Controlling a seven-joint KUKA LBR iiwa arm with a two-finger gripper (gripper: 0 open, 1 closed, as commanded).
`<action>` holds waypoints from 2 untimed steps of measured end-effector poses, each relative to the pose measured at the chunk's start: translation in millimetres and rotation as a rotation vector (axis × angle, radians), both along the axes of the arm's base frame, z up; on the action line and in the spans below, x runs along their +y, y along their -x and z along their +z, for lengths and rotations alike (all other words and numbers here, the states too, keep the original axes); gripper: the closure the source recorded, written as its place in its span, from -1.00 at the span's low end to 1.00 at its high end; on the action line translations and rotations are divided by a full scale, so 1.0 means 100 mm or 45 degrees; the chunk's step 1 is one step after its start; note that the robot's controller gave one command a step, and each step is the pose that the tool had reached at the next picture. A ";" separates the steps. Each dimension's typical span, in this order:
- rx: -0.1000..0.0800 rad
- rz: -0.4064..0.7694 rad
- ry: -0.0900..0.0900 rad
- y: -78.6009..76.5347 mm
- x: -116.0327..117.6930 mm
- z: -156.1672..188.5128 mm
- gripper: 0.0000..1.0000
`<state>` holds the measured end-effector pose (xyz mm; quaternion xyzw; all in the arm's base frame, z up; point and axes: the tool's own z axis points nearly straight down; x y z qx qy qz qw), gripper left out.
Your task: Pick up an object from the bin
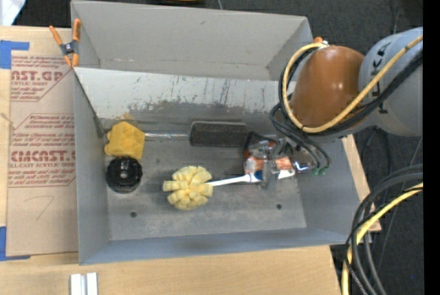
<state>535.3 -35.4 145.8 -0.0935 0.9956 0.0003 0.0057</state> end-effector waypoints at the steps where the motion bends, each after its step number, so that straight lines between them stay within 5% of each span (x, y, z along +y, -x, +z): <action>1: 0.027 -0.020 -0.003 0.22 0.01 -0.59 1.00; 2: -0.009 -0.040 -0.001 -0.15 0.06 -0.25 1.00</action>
Offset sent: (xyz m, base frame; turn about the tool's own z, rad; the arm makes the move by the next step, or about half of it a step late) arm 0.0139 0.0053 -0.0258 0.0317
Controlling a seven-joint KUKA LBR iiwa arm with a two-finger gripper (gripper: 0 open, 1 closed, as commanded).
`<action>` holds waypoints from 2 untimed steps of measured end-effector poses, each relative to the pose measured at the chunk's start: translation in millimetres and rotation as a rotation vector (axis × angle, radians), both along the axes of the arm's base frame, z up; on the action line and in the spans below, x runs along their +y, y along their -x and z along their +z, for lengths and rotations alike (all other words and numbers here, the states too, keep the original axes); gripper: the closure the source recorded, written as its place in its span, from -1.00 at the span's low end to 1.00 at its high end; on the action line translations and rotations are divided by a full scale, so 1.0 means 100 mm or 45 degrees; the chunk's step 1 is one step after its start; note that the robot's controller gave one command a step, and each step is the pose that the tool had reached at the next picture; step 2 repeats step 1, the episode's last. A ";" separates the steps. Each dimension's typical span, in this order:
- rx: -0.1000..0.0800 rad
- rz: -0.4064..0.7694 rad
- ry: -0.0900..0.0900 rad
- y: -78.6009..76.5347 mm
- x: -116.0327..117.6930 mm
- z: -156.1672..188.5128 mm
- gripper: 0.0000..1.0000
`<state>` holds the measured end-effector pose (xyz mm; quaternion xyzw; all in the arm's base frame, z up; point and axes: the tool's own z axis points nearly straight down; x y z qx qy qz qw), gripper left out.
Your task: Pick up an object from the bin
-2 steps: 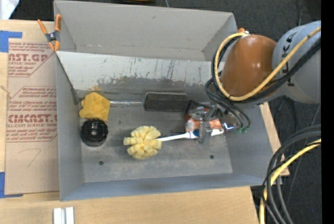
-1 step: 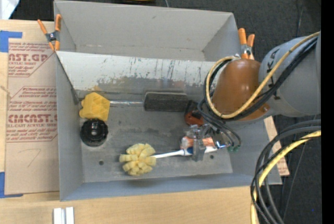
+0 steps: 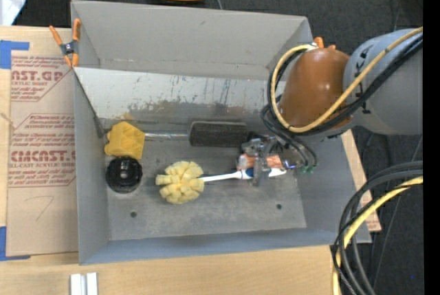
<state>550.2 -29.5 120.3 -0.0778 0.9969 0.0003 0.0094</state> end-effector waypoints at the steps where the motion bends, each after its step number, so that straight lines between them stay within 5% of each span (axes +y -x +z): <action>1: 0.038 0.052 -0.002 0.51 -0.19 0.97 1.00; 2: 0.038 0.052 -0.002 0.51 -0.19 0.97 1.00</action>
Offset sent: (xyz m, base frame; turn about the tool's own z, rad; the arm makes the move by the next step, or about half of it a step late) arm -0.0124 0.0056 0.0100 0.0034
